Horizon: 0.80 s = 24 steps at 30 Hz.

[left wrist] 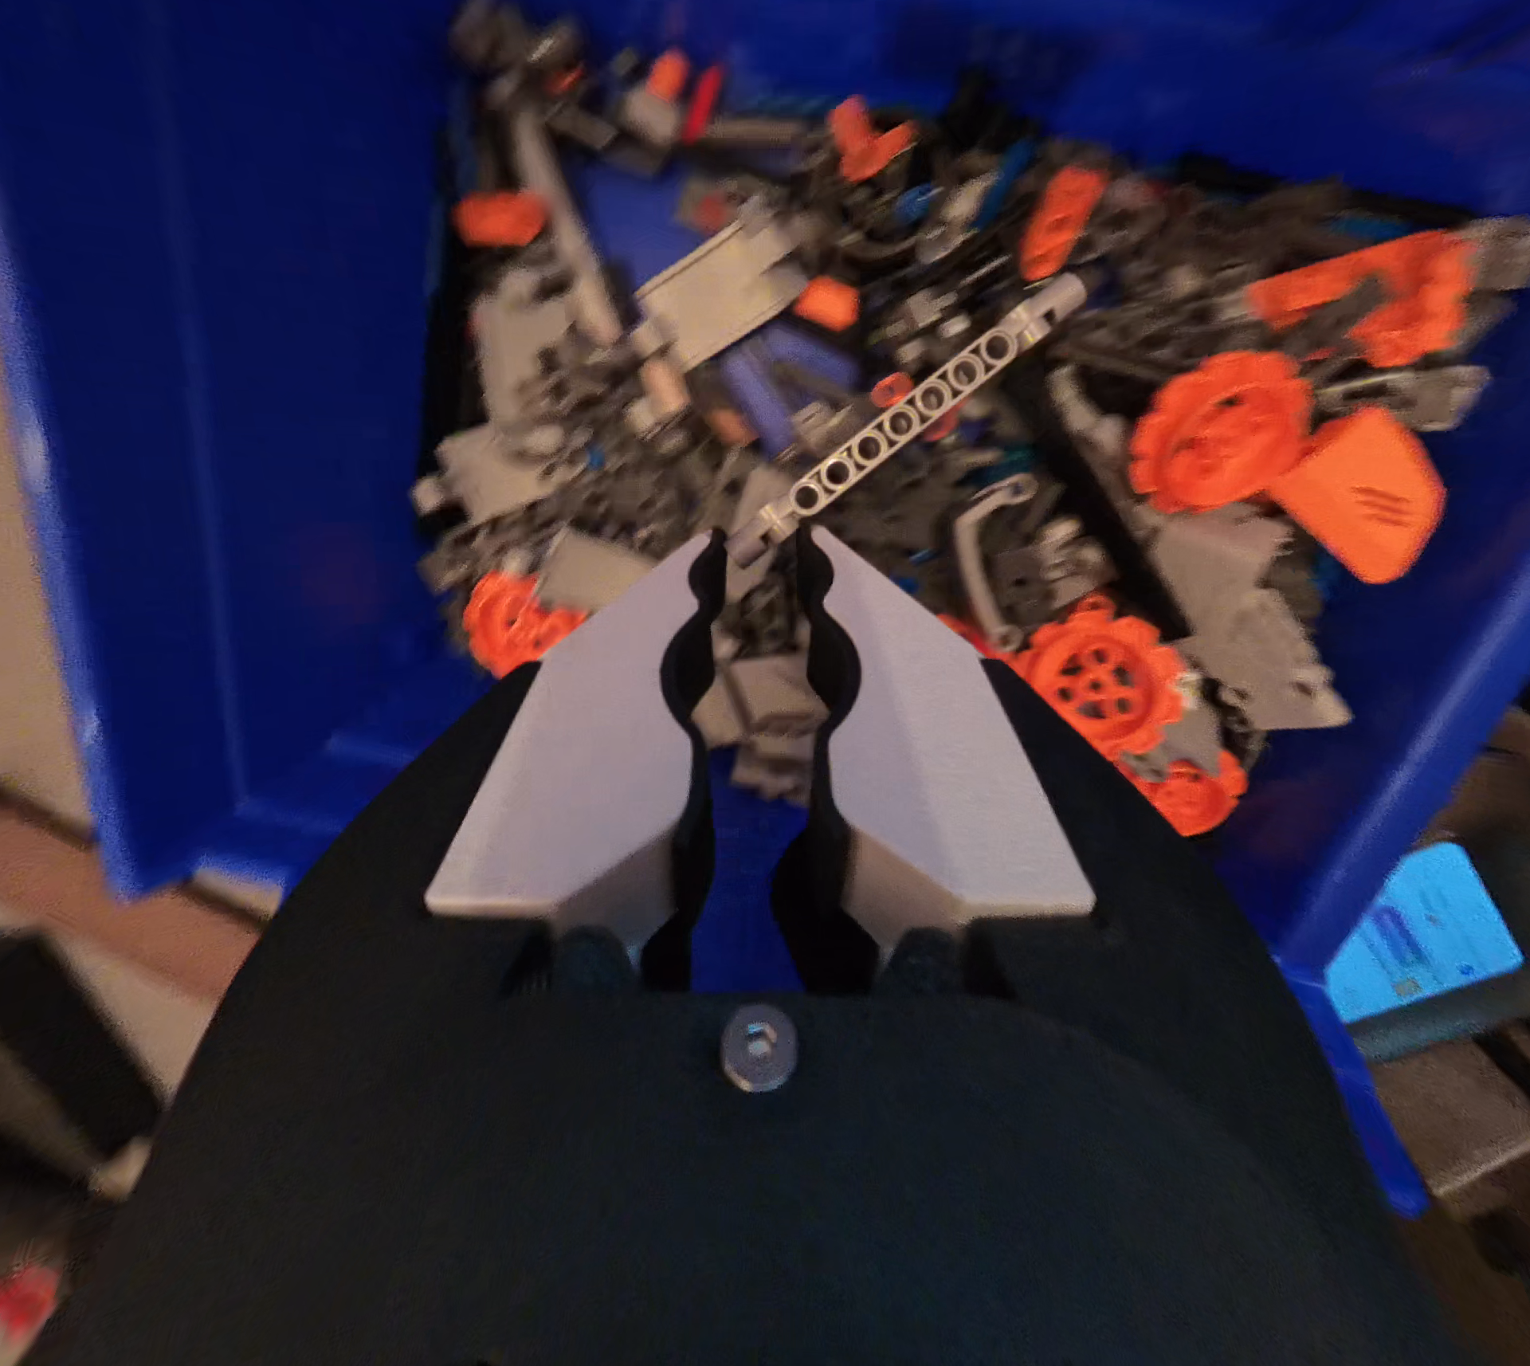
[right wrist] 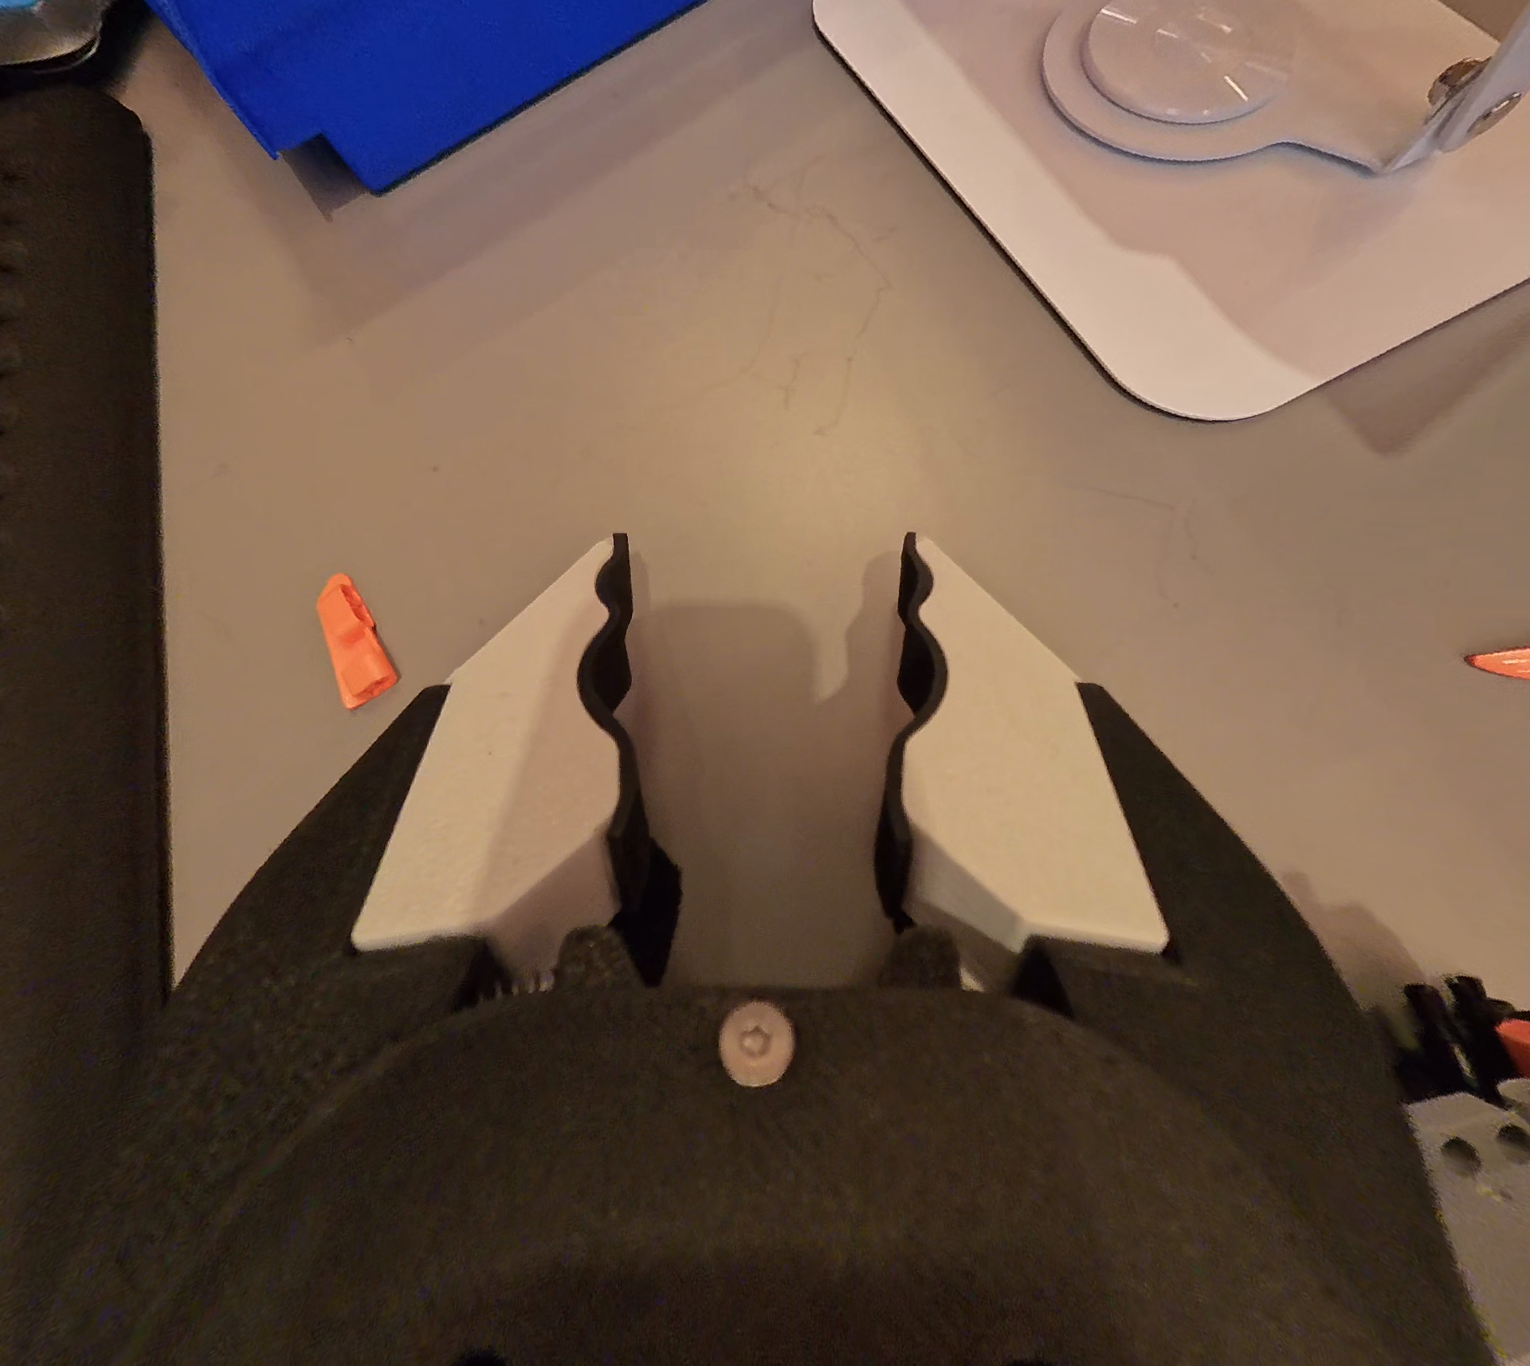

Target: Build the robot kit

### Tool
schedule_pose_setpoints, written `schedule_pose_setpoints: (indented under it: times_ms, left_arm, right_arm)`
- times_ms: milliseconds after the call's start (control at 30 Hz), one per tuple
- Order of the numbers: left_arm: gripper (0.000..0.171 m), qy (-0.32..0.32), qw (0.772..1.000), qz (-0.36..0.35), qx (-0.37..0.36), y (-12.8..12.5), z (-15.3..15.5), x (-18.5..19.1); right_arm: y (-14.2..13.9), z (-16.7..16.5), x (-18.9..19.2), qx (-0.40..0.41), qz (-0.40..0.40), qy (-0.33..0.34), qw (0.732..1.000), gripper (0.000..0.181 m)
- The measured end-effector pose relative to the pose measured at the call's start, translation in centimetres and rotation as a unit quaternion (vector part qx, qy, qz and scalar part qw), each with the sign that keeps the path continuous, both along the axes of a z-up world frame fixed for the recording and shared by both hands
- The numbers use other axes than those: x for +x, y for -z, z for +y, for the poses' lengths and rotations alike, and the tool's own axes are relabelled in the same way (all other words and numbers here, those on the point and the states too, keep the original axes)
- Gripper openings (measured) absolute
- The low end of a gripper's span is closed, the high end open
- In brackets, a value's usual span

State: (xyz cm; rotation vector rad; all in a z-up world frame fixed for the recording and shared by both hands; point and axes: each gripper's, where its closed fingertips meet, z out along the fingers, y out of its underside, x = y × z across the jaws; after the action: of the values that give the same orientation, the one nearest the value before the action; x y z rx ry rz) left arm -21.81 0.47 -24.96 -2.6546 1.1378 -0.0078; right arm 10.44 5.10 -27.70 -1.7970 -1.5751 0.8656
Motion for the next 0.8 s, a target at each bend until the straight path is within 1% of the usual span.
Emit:
schedule_pose_setpoints:
  times_ms: [67,100,133,200,267,300,333,367,400,433,467,500,533,633,667,800]
  left_arm:
    - [0.016,-0.043,0.998,0.027,-0.021,0.1,-0.3,-2.0]
    - [0.016,-0.066,0.997,0.040,-0.013,-0.1,0.0,-2.8]
    - [0.017,-0.089,0.993,0.071,0.001,-0.4,0.5,-4.0]
    - [0.035,-0.105,0.987,0.117,0.011,-0.5,0.9,-5.6]
    - [0.039,-0.110,0.984,0.132,0.042,-1.1,1.7,-5.7]
    - [0.039,-0.094,0.986,0.126,0.052,-1.2,2.0,-4.8]
    - [0.034,-0.074,0.989,0.107,0.069,-1.5,2.4,-3.3]
    - [0.030,-0.052,0.994,0.074,0.069,-1.3,2.4,-1.3]
    - [0.029,-0.021,0.997,0.036,0.060,-1.0,2.1,1.0]
    - [0.025,0.014,0.997,0.012,0.070,-0.7,2.2,3.0]
    - [0.022,0.041,0.996,0.000,0.076,-0.3,2.3,4.4]
    - [0.021,0.064,0.996,-0.012,0.063,0.5,2.0,5.6]
    - [0.018,0.074,0.995,-0.017,0.057,1.1,2.1,6.3]
    - [0.014,0.070,0.996,-0.023,0.045,2.5,2.7,6.6]
    - [0.010,0.071,0.996,-0.037,0.050,2.5,3.0,6.9]
    - [0.007,0.075,0.994,-0.067,0.047,2.1,3.0,7.5]
  right_arm:
    - [0.1,-0.1,0.0,-0.004,-0.001,-0.003,1.000,0.064]
    - [0.2,-0.2,0.0,-0.005,-0.002,-0.004,1.000,0.063]
    - [0.2,-0.2,-0.1,-0.005,-0.003,-0.005,1.000,0.063]
    - [0.3,-0.3,-0.1,-0.006,-0.004,-0.007,1.000,0.063]
    - [0.2,-0.3,-0.1,-0.005,-0.003,-0.007,1.000,0.063]
    - [0.1,-0.3,0.0,-0.004,-0.002,-0.007,1.000,0.063]
    - [0.0,-0.3,-0.1,-0.005,0.000,-0.007,1.000,0.063]
    - [0.0,-0.3,-0.1,-0.006,0.000,-0.007,1.000,0.063]
    - [0.1,-0.3,-0.1,-0.007,0.000,-0.007,1.000,0.063]
    - [0.1,-0.4,-0.1,-0.008,0.000,-0.008,1.000,0.063]
    - [0.1,-0.4,-0.1,-0.009,0.000,-0.009,1.000,0.063]
    - [0.1,-0.4,-0.1,-0.009,0.000,-0.010,1.000,0.063]
    - [0.1,-0.5,-0.1,-0.010,0.001,-0.011,1.000,0.063]
    - [0.0,-0.5,-0.1,-0.011,0.003,-0.012,1.000,0.063]
    - [-0.1,-0.6,-0.1,-0.012,0.004,-0.013,1.000,0.063]
    - [-0.1,-0.6,-0.1,-0.017,0.008,-0.015,1.000,0.062]
